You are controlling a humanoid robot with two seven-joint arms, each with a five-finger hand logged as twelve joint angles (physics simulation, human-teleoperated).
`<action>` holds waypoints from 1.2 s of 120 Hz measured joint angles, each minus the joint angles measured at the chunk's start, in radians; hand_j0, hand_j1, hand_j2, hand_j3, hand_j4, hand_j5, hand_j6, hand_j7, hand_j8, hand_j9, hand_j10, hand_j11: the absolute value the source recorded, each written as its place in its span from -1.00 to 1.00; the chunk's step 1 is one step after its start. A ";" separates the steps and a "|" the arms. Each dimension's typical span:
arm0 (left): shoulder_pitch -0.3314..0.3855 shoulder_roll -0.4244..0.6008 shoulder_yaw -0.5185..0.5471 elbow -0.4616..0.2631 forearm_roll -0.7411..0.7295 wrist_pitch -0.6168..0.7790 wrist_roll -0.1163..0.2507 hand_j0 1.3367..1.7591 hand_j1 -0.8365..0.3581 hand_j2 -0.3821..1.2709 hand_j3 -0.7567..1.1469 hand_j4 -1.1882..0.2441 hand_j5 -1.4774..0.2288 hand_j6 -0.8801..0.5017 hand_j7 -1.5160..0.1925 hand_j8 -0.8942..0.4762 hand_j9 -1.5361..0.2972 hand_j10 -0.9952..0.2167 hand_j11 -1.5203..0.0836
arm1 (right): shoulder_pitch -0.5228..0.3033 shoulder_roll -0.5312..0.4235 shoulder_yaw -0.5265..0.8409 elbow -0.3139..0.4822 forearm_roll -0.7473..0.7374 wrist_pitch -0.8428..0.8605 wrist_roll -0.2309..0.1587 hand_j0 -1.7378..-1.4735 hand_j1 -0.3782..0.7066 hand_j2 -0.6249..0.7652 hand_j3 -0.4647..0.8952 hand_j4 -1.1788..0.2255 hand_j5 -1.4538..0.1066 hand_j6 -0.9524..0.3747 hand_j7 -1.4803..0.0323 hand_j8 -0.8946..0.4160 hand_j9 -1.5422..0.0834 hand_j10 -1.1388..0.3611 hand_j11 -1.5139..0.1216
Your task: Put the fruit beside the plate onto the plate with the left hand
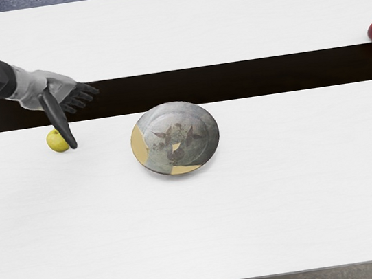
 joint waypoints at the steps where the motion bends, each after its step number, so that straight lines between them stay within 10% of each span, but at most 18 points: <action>1: 0.000 -0.001 0.002 0.000 0.004 0.010 0.000 0.52 0.98 -0.54 -0.20 0.66 0.73 0.27 0.77 0.30 0.68 0.64 0.90 | 0.000 0.000 0.000 0.000 0.000 0.000 0.000 -0.40 -0.91 -0.11 -0.32 0.65 0.83 0.41 0.93 0.34 0.87 0.49 0.82; 58: -0.004 -0.079 0.237 0.001 0.158 0.316 0.000 0.52 0.97 -0.54 -0.20 0.65 0.72 0.26 0.77 0.29 0.67 0.63 0.89 | 0.000 0.000 0.001 0.000 0.000 0.000 0.000 -0.40 -0.90 -0.11 -0.32 0.65 0.83 0.41 0.93 0.34 0.87 0.49 0.82; 144: -0.008 -0.102 0.343 0.001 0.190 0.343 0.000 0.52 0.38 -0.46 -0.20 0.23 0.27 -0.16 0.32 -0.09 0.25 0.14 0.41 | 0.001 0.000 0.001 0.000 0.000 0.001 0.000 -0.40 -0.90 -0.11 -0.32 0.65 0.83 0.41 0.93 0.34 0.87 0.49 0.82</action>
